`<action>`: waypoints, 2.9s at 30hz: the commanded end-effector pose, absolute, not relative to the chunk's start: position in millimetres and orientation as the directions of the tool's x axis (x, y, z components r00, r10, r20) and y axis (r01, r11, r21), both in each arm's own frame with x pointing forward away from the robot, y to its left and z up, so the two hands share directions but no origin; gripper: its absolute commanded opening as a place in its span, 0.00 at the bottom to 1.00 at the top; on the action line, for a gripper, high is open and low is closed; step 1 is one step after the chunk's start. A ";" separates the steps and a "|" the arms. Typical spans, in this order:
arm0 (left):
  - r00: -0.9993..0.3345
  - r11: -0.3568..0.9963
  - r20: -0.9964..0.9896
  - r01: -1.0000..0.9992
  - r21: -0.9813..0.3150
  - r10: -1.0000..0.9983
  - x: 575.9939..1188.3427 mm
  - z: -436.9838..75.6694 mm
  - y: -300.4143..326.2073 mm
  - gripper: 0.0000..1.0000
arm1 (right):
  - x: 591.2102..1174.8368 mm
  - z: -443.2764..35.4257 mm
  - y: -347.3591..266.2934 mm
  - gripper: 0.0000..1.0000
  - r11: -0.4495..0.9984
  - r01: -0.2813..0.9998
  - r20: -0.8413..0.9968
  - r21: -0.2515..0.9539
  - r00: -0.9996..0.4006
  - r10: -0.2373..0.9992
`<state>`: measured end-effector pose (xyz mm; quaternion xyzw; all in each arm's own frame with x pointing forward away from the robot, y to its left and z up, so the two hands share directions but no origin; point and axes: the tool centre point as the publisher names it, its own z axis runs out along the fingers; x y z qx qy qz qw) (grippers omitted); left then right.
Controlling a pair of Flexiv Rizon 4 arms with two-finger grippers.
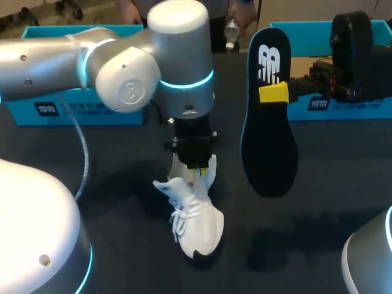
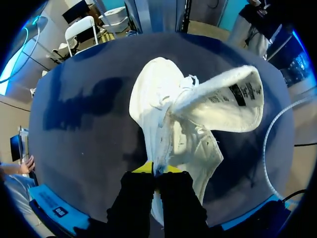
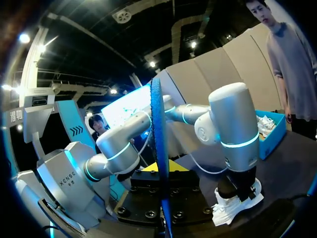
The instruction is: Take the shoe out of the shoebox, open the shoe tongue, remove and reinsert the insole, then place the shoe into the shoebox
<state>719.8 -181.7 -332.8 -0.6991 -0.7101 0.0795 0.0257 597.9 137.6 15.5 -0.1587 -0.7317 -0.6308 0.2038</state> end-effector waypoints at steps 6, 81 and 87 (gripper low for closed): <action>-0.009 0.000 -0.058 0.989 -0.145 0.998 728.7 -361.1 -209.9 0.00 | 600.8 15.6 140.5 0.00 0.158 0.490 0.499 0.858 -0.866 -0.028; 0.183 -0.217 -0.816 0.974 0.073 0.548 766.1 -214.3 -183.6 1.00 | 600.8 15.6 140.5 0.00 0.158 0.490 0.499 0.858 -0.866 -0.028; 0.220 -0.246 -0.839 0.963 0.107 0.497 767.1 -209.2 -187.2 1.00 | 600.8 15.6 140.5 0.00 0.158 0.490 0.499 0.858 -0.866 -0.028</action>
